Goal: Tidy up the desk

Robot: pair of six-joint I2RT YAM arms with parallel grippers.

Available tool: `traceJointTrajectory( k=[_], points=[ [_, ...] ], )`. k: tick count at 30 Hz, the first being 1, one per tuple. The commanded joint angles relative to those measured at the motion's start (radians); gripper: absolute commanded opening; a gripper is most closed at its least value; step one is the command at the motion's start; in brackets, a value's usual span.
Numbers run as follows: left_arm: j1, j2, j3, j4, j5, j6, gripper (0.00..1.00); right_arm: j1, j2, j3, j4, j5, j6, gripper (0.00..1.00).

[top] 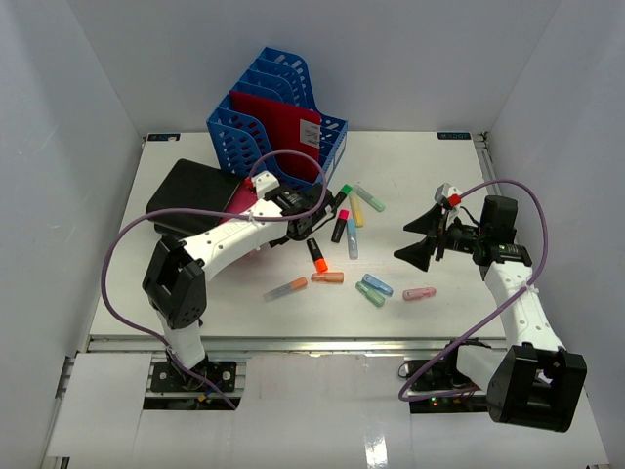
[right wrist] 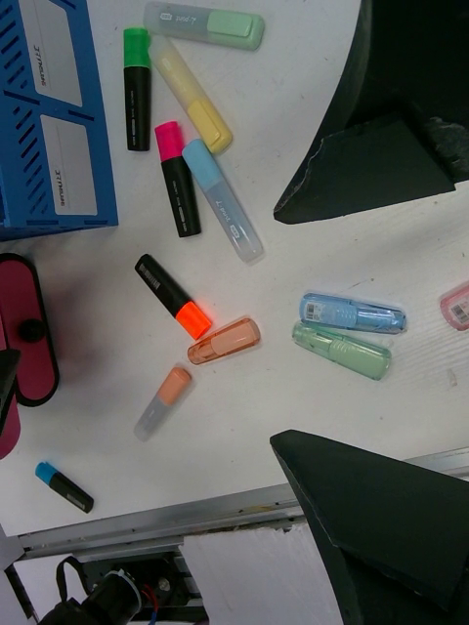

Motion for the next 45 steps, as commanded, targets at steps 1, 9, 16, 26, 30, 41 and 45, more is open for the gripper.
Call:
traceJointTrajectory(
  k=[1, 9, 16, 26, 30, 41, 45],
  points=[
    [-0.011, -0.083, 0.007, 0.080, 0.036, 0.021, 0.59, -0.005, -0.016, -0.006, 0.017, -0.031, -0.003, 0.93],
    [-0.025, -0.168, -0.020, 0.155, 0.080, 0.094, 0.81, -0.005, -0.016, -0.008, 0.016, -0.031, -0.006, 0.93],
    [-0.069, -0.254, -0.093, 0.249, 0.184, 0.203, 0.82, -0.006, -0.017, -0.009, 0.016, -0.028, -0.007, 0.93],
    [-0.113, -0.453, -0.461, 0.755, 0.653, 0.670, 0.89, -0.007, -0.021, -0.009, 0.015, -0.022, -0.013, 0.93],
    [-0.114, -0.342, -0.452, 0.762, 0.654, 0.689, 0.91, -0.010, -0.023, -0.012, 0.015, -0.015, -0.015, 0.93],
    [-0.108, 0.054, -0.192, 0.680, 0.381, 0.667, 0.79, -0.024, -0.023, -0.015, 0.015, -0.009, -0.019, 0.93],
    [-0.097, 0.137, -0.115, 0.621, 0.293, 0.607, 0.78, -0.026, -0.021, -0.014, 0.015, -0.012, -0.018, 0.93]
  ],
)
